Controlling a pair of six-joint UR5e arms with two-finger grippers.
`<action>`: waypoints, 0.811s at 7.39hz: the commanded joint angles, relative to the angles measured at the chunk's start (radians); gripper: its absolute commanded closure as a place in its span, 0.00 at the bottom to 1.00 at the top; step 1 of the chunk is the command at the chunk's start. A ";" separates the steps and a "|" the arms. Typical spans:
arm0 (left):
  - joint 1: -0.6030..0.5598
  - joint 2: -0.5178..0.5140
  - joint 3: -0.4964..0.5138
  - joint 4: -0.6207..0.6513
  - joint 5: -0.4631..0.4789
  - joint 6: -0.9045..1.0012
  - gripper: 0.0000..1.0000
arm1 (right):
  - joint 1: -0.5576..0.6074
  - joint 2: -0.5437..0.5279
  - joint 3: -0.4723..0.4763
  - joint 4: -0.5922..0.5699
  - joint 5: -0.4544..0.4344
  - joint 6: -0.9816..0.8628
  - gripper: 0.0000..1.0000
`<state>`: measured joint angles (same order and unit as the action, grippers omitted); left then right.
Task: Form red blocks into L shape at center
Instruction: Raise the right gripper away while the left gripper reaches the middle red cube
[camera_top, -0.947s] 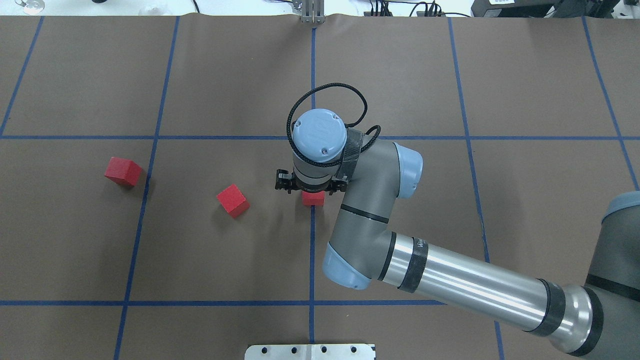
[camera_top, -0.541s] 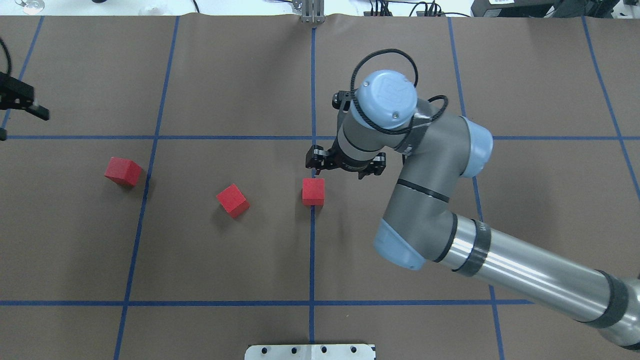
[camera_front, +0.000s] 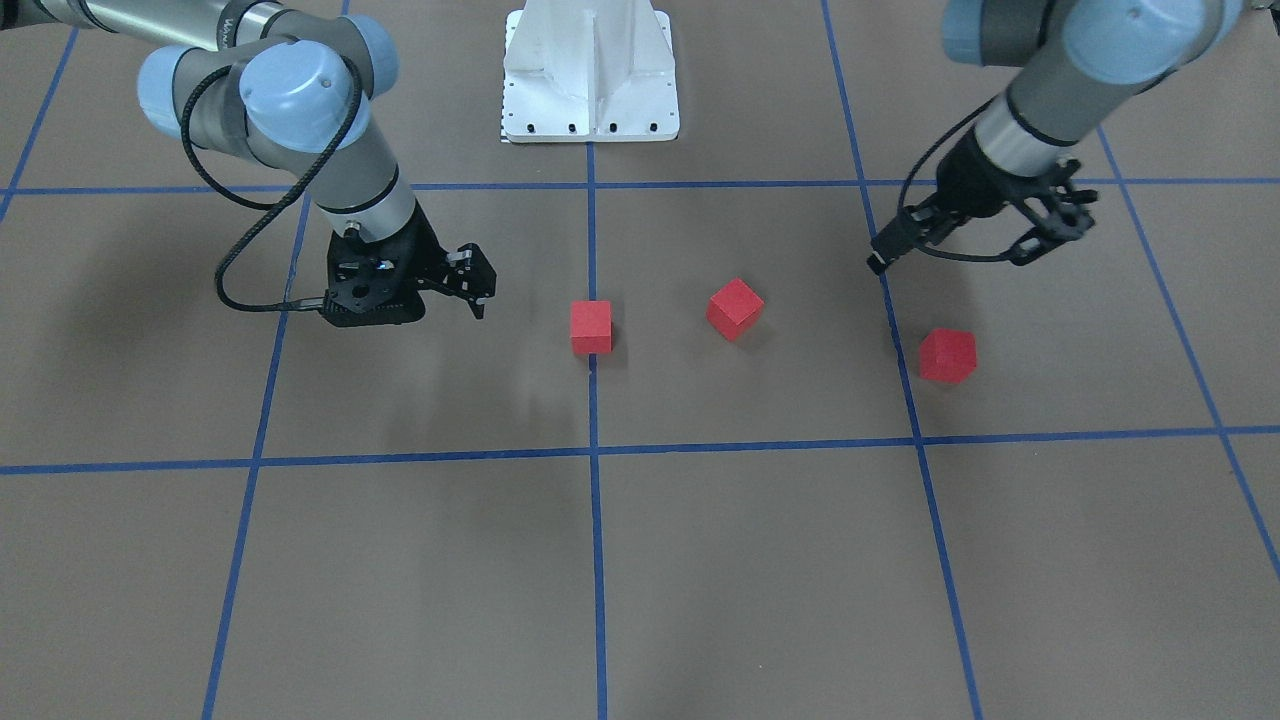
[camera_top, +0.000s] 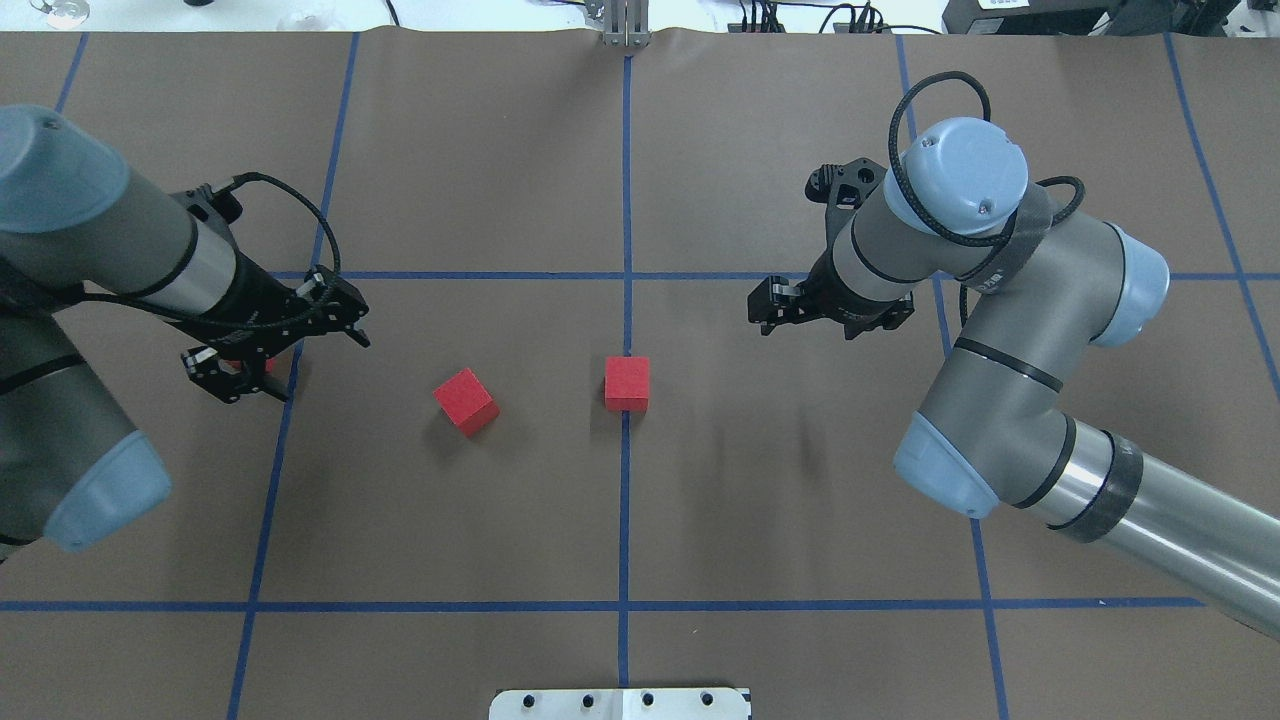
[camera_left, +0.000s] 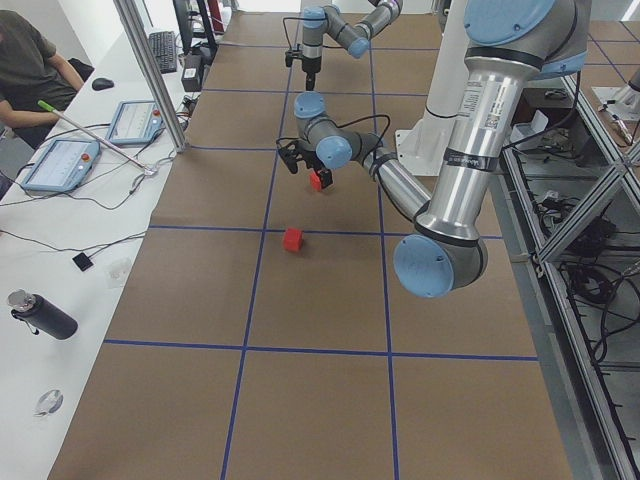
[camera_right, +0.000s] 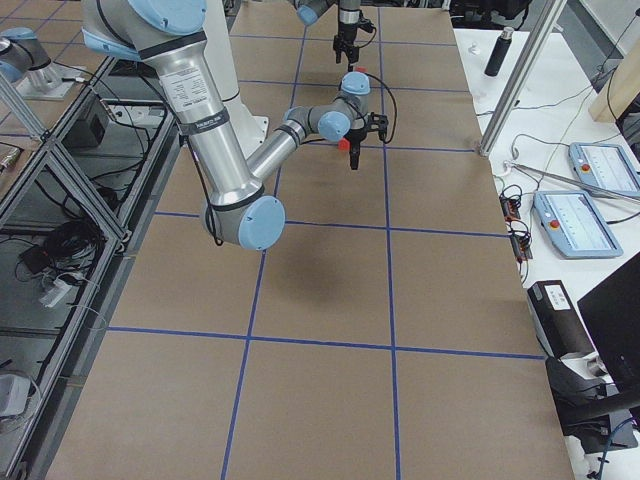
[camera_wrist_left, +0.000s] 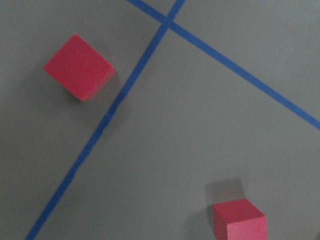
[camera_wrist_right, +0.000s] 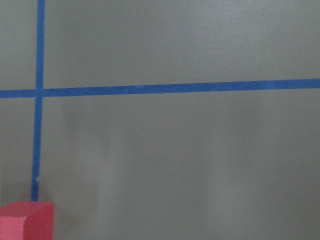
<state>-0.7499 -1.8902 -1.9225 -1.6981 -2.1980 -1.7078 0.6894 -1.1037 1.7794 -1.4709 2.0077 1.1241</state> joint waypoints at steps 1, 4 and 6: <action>0.071 -0.110 0.117 -0.003 0.050 -0.119 0.00 | 0.004 -0.015 0.002 0.000 -0.004 -0.003 0.00; 0.142 -0.141 0.158 -0.008 0.141 -0.125 0.00 | 0.002 -0.016 -0.003 0.001 -0.007 -0.001 0.00; 0.142 -0.187 0.212 -0.009 0.141 -0.122 0.00 | 0.001 -0.016 0.000 0.001 -0.007 0.008 0.00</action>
<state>-0.6093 -2.0476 -1.7463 -1.7060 -2.0591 -1.8320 0.6909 -1.1197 1.7779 -1.4705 2.0006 1.1261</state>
